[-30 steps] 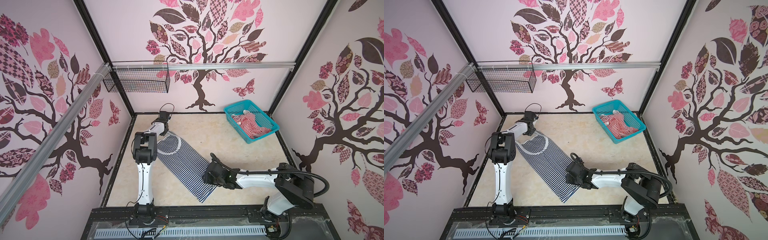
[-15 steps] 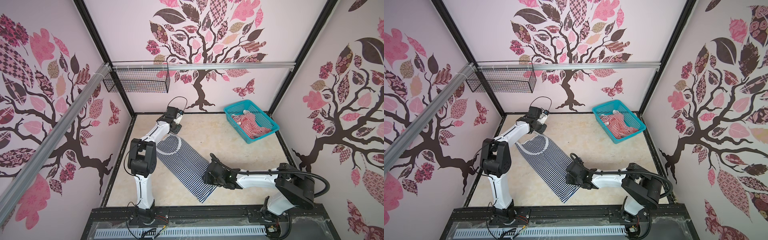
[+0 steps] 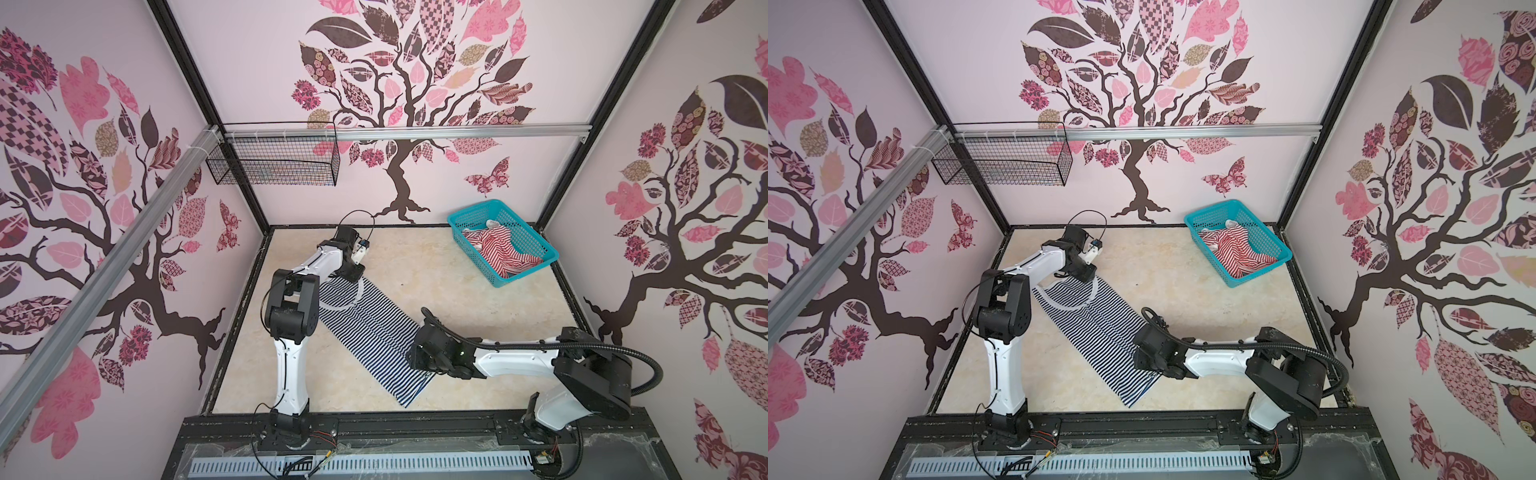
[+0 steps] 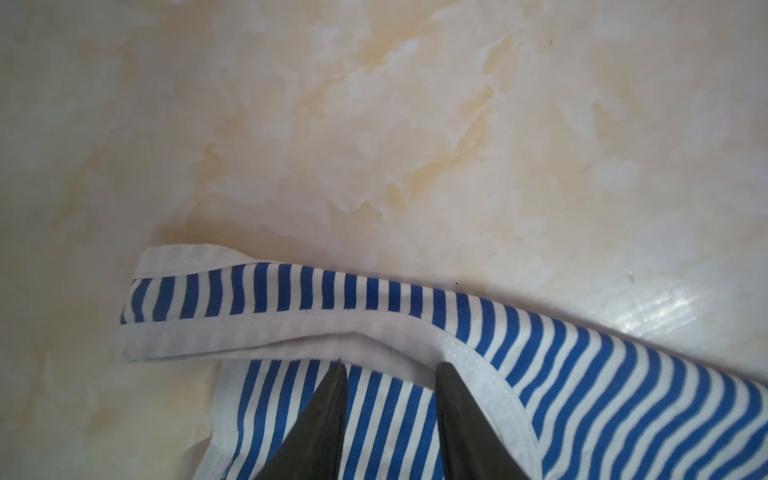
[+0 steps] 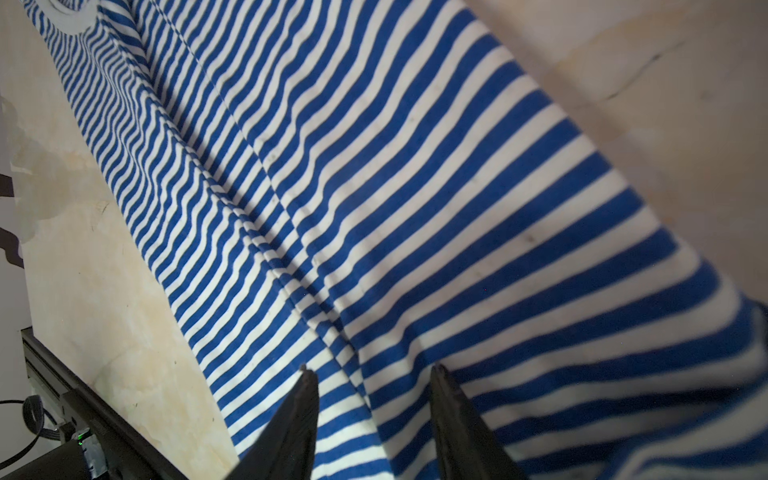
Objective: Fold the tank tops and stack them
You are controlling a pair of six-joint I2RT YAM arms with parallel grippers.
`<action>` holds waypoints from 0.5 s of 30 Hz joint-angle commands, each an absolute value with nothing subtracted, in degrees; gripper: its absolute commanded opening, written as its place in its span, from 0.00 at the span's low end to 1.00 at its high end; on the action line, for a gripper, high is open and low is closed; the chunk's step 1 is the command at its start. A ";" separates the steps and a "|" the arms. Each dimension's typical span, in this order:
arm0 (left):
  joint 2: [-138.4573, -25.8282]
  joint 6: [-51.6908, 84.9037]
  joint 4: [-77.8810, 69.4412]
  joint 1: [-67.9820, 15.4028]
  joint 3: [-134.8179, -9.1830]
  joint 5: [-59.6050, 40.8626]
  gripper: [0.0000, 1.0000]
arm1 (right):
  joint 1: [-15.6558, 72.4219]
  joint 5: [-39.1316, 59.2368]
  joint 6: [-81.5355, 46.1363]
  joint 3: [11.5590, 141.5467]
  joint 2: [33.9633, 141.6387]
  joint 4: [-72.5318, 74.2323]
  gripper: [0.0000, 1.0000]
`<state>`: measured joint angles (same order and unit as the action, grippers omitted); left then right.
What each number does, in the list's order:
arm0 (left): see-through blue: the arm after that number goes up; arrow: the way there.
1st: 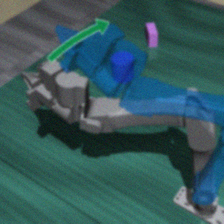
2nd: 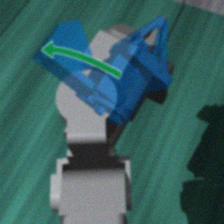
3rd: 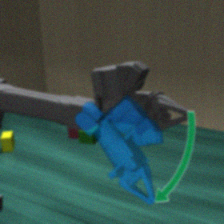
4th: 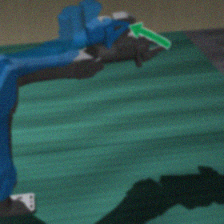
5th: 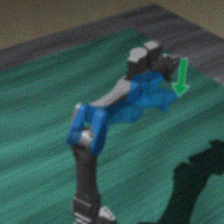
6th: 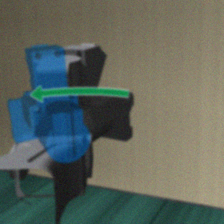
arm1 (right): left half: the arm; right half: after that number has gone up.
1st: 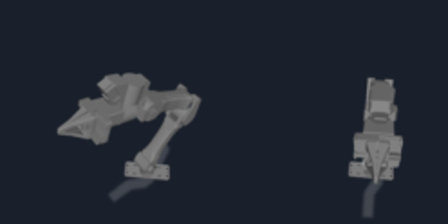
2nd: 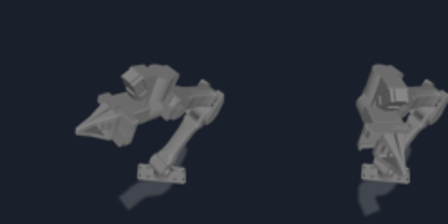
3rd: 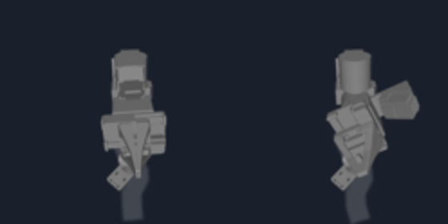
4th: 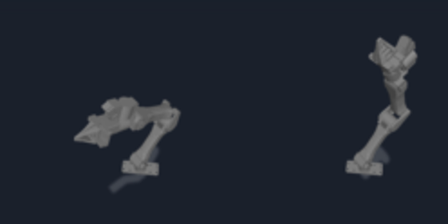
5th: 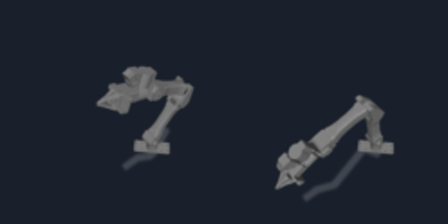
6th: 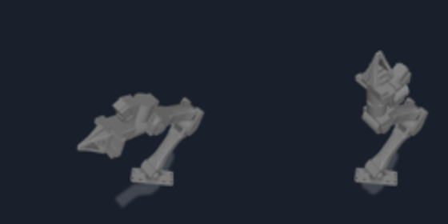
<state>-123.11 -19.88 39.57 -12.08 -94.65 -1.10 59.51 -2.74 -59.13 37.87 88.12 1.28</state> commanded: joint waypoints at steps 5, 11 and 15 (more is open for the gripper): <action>-128.24 -19.14 43.17 -10.38 -97.20 2.10 0.39 | 59.59 -3.00 -60.33 35.73 86.68 -6.13 0.47; -130.81 -19.32 46.28 -9.99 -100.41 2.02 0.37 | 59.59 -2.77 -62.26 33.66 84.11 -5.30 0.47; -132.83 -19.12 46.94 -11.25 -103.34 2.02 0.36 | 59.76 -1.94 -63.48 32.56 83.32 -3.63 0.47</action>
<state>-129.03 -19.46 44.86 -10.41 -101.51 1.06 59.51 -2.70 -61.84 34.15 83.83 0.47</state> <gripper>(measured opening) 0.362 0.472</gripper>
